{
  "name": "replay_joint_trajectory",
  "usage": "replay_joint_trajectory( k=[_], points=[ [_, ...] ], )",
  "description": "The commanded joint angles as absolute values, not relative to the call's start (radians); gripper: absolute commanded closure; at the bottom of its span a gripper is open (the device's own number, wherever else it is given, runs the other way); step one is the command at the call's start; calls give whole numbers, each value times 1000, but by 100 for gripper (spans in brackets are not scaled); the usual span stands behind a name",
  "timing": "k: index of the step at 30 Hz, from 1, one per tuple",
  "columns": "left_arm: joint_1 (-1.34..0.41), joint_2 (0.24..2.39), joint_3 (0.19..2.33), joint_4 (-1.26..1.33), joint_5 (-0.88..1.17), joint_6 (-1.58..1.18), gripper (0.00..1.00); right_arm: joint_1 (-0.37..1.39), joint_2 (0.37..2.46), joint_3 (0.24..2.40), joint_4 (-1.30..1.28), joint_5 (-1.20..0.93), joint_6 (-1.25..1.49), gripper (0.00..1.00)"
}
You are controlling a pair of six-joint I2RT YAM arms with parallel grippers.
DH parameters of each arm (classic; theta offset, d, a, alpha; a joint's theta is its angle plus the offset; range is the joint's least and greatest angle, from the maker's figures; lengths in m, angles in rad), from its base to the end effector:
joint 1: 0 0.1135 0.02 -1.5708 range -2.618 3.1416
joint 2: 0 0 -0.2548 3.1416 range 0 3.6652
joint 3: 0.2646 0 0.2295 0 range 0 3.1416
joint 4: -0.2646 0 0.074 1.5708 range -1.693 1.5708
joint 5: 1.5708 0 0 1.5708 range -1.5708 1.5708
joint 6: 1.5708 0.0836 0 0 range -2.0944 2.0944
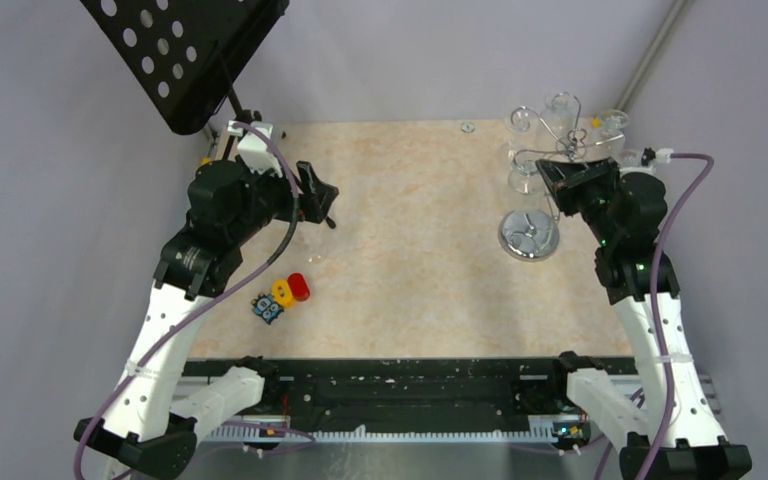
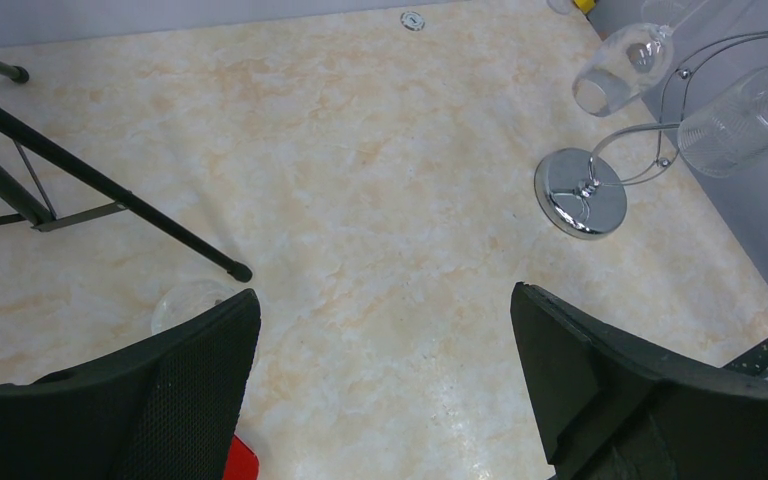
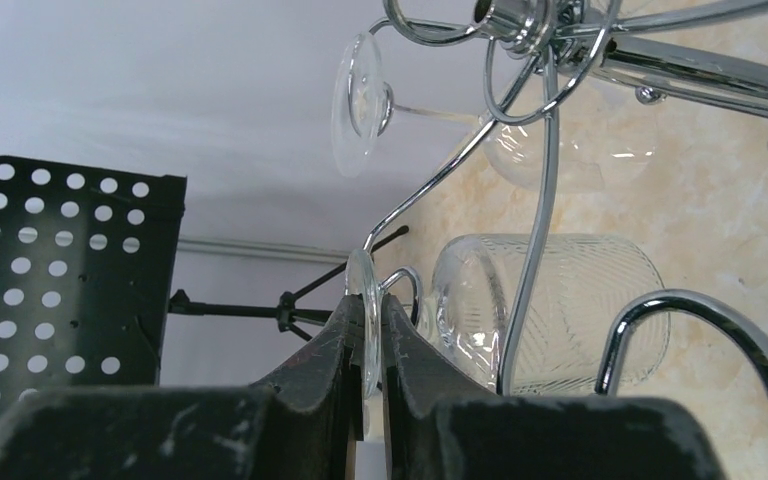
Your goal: Take the wine glass off the wine glass rack
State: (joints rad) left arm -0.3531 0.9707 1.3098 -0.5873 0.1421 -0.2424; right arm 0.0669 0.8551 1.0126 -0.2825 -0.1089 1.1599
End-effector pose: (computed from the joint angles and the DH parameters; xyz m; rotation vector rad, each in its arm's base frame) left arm 0.1995 -0.0861 0.4156 0.2045 1.8399 -0.5477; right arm 0.2170 0.0236 0.3802 0.8605 1.5809 0.9931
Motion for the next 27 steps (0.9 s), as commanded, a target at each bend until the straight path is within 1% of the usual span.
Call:
replay_joint_trajectory(
  k=[1, 11, 15, 22, 27],
  points=[
    [-348, 960, 1309, -540, 156, -250, 1, 60, 823, 1007, -206, -107, 1206, 100],
    [-349, 960, 1309, -536, 158, -252, 1, 60, 735, 1011, -174, -95, 1264, 100],
    [-348, 961, 1313, -545, 164, -255, 1, 60, 750, 1011, -157, -118, 1255, 100],
    [-348, 949, 1309, -553, 154, -249, 1, 61, 786, 945, -59, -175, 1302, 100],
    [-347, 948, 1308, -556, 149, -245, 1, 60, 804, 924, -9, -175, 1288, 100]
  ],
)
